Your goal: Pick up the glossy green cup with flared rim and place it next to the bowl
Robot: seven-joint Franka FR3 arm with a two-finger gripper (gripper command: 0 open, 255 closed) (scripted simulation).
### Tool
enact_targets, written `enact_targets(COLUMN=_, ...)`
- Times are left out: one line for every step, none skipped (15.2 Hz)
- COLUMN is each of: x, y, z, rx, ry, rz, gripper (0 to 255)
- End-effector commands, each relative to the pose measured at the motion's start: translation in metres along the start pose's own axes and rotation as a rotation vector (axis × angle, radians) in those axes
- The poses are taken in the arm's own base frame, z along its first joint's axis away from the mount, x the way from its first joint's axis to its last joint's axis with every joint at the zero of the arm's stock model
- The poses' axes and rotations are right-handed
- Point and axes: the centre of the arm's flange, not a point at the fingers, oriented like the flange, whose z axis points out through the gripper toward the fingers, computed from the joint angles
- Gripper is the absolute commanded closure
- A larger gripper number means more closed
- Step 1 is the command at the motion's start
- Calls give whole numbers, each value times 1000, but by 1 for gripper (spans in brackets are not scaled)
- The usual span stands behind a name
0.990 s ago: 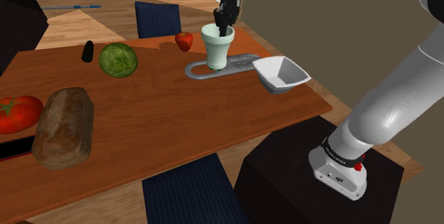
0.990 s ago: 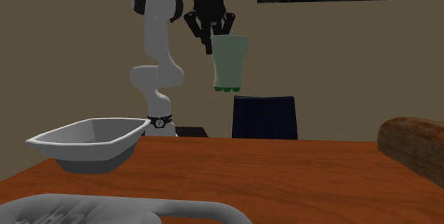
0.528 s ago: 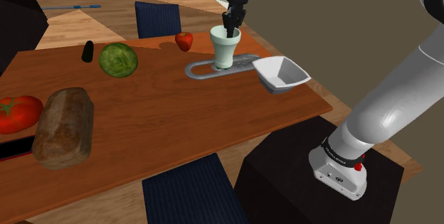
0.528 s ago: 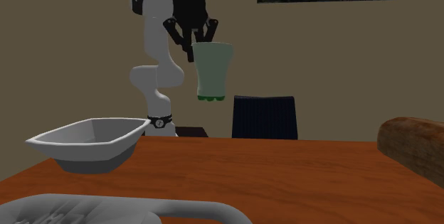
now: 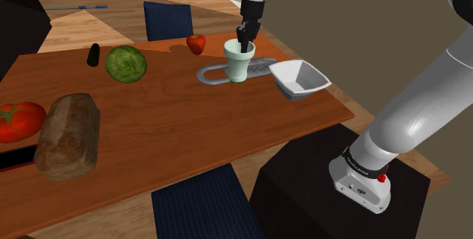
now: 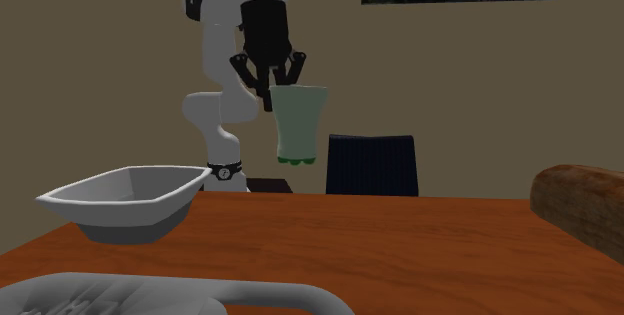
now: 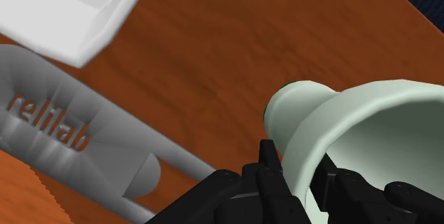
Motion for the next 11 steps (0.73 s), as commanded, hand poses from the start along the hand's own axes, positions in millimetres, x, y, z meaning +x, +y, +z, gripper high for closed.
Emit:
enact_targets(x=1, y=2, z=10, rx=0, ry=1, rz=0, gripper=255)
enact_targets(x=1, y=3, z=16, rx=0, ry=1, rz=0, gripper=255)
enact_targets(x=1, y=3, z=21, rx=0, ry=1, rz=0, gripper=255)
enact_targets(x=1, y=4, z=26, rx=0, ry=1, rz=0, gripper=255)
enact_targets(x=1, y=4, z=31, rx=0, ry=1, rz=0, gripper=255)
enact_targets(x=1, y=5, z=37, rx=0, ry=1, rz=0, gripper=255)
enact_targets(x=1, y=6, z=42, rx=0, ry=1, rz=0, gripper=255)
enact_targets(x=1, y=6, z=47, rx=0, ry=1, rz=0, gripper=255)
enact_targets(x=2, y=7, z=52, rx=0, ry=1, rz=0, gripper=255)
enact_targets(x=2, y=7, z=57, rx=0, ry=1, rz=0, gripper=255)
enact_targets(x=2, y=8, z=63, rx=0, ry=1, rz=0, gripper=255)
